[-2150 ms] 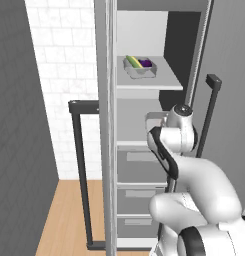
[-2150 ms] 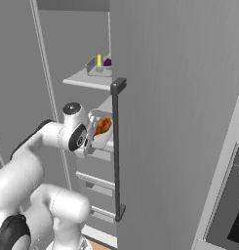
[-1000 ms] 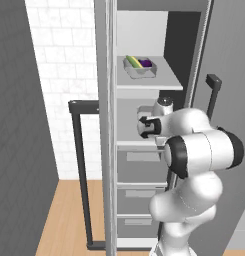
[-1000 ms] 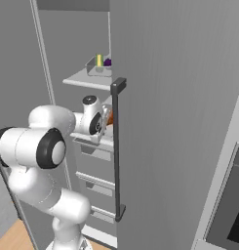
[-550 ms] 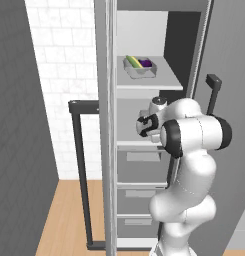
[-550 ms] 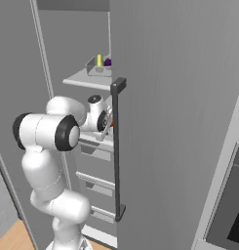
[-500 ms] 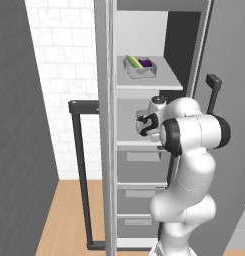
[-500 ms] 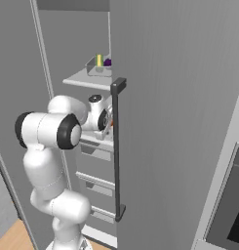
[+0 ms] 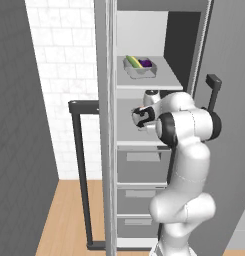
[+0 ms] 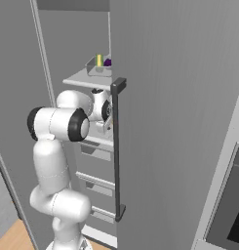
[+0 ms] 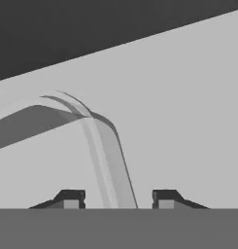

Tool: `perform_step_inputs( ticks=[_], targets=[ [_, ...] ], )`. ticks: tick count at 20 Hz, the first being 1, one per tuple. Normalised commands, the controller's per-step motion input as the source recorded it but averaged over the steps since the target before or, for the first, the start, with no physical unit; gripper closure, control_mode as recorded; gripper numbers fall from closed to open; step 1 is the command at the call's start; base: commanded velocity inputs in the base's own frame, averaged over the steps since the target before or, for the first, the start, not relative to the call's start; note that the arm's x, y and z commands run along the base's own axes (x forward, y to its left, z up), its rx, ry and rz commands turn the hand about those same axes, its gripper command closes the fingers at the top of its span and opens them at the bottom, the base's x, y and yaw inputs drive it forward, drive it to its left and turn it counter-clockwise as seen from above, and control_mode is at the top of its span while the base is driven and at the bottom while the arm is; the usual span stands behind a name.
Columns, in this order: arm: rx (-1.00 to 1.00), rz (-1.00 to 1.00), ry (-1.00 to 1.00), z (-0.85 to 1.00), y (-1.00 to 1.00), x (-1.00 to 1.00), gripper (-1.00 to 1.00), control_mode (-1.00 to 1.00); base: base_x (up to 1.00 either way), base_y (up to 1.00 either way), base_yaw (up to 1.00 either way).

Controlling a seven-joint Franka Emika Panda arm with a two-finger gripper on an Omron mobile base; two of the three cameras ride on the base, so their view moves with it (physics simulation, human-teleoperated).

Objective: Take the meat container that has the chicken drumstick and place it on the second highest rack of the freezer. Then take the vegetable container that has the corn and eggplant and place it on the highest rack of the freezer.

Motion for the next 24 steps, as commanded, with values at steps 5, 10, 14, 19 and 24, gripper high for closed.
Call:
perform_step_inputs(
  ticks=[5,10,14,19,24],
  targets=[
    [0.00,-0.01,-0.14,0.09,0.00,-0.91,-1.00,-1.00,0.00,0.00,0.00],
    [0.00,0.00,-0.33,0.91,0.00,-0.98,-1.00,-1.00,0.00,0.00,0.00],
    [0.00,0.04,-0.34,0.98,0.02,-0.72,-1.00,-1.00,0.00,0.00,0.00],
    [0.00,0.10,-0.38,0.92,0.05,0.03,-1.00,-1.00,0.00,0.00,0.00],
    [0.00,0.17,-0.56,0.93,0.13,0.25,-1.00,-1.00,0.00,0.00,0.00]
  ],
)
